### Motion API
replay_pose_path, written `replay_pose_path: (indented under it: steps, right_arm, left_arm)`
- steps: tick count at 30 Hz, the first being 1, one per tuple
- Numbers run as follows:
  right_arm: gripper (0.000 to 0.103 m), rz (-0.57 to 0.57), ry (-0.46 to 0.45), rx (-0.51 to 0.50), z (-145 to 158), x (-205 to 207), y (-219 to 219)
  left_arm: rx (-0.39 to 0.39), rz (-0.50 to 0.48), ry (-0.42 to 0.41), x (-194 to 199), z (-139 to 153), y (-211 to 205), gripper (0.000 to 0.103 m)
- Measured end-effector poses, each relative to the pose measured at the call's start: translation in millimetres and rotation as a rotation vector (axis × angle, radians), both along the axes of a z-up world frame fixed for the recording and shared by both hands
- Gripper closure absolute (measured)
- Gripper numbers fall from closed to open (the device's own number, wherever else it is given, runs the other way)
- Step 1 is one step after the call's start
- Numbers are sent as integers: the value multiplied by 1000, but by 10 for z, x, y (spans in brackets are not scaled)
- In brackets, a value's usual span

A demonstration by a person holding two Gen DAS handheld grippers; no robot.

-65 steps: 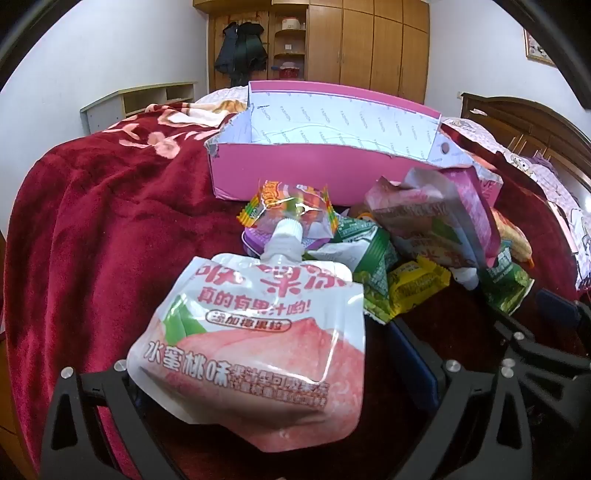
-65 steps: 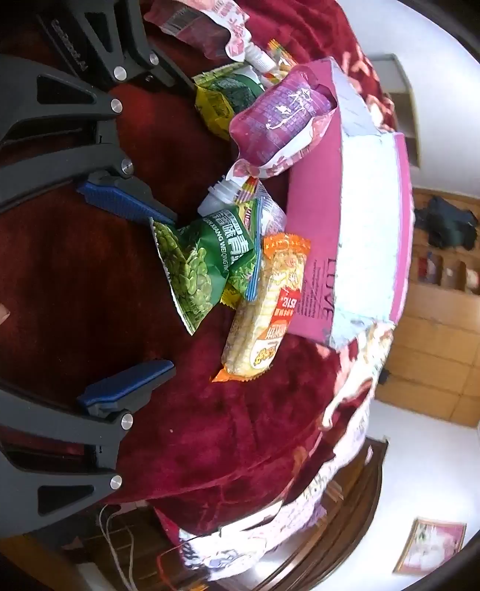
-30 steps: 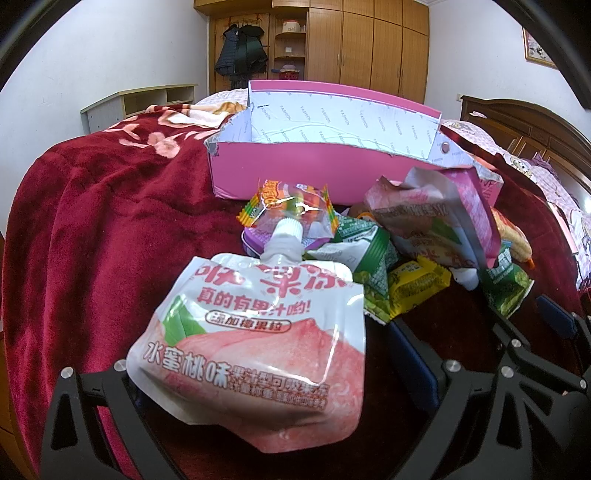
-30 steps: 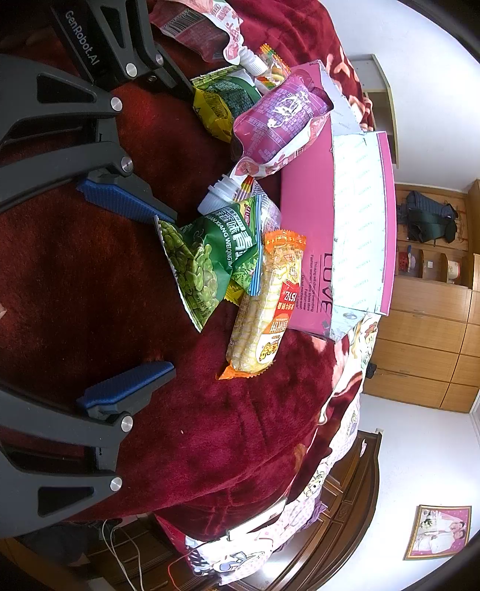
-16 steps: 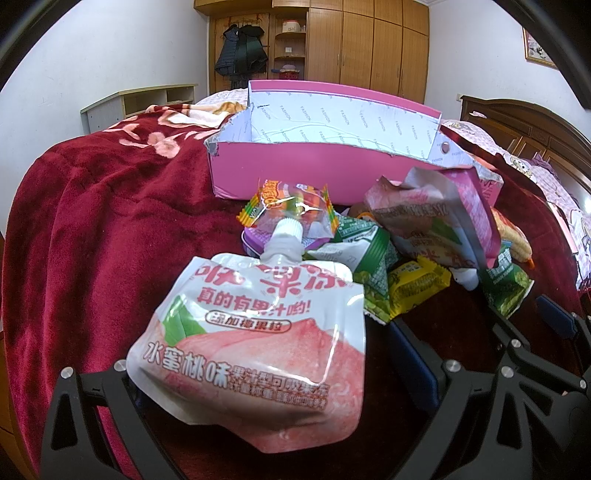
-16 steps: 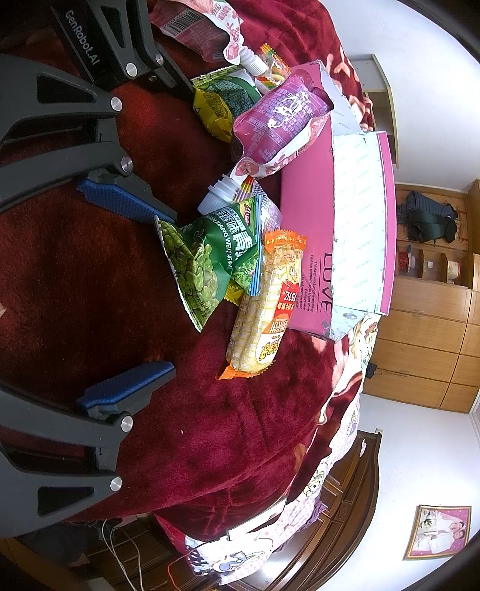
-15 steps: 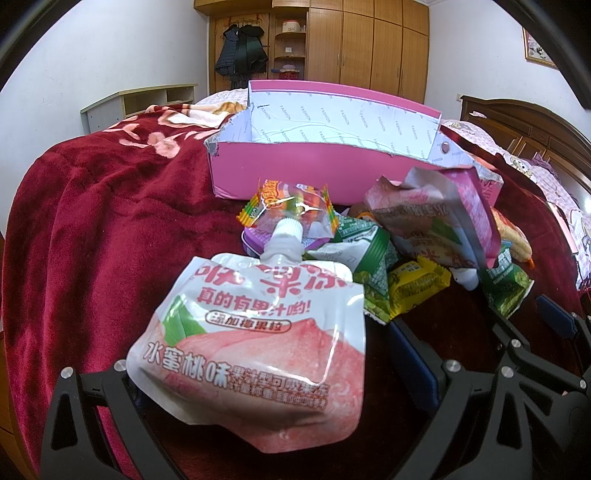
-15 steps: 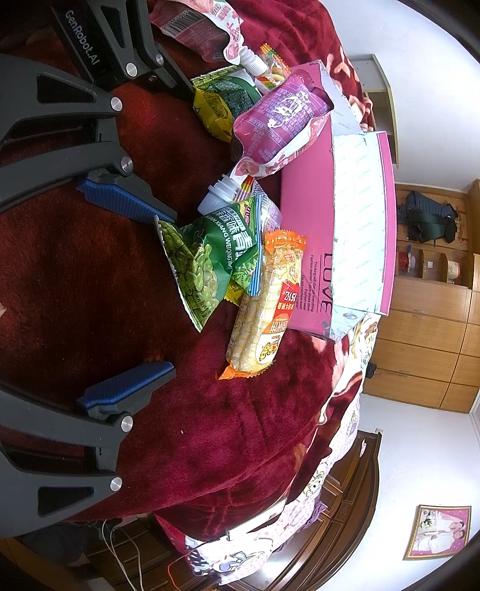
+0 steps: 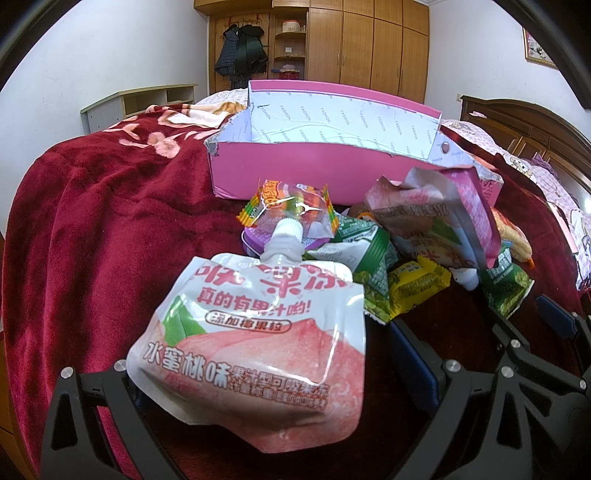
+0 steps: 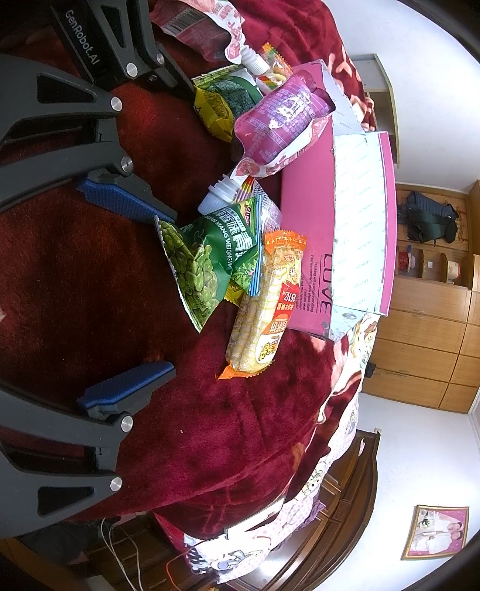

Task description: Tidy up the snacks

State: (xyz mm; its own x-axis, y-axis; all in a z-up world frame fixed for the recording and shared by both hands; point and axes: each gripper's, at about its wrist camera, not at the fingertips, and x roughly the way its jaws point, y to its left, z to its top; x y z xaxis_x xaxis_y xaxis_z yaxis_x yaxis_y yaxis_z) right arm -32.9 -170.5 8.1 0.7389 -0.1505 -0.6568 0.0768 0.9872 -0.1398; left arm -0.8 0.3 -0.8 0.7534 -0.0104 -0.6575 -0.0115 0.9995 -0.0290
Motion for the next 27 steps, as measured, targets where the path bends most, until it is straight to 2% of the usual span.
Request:
replay_pose_path:
  steps: [27]
  right_arm:
    - [27, -4, -5, -3, -8, 7, -21]
  left_arm:
    - [14, 8, 3, 18, 41, -38, 0]
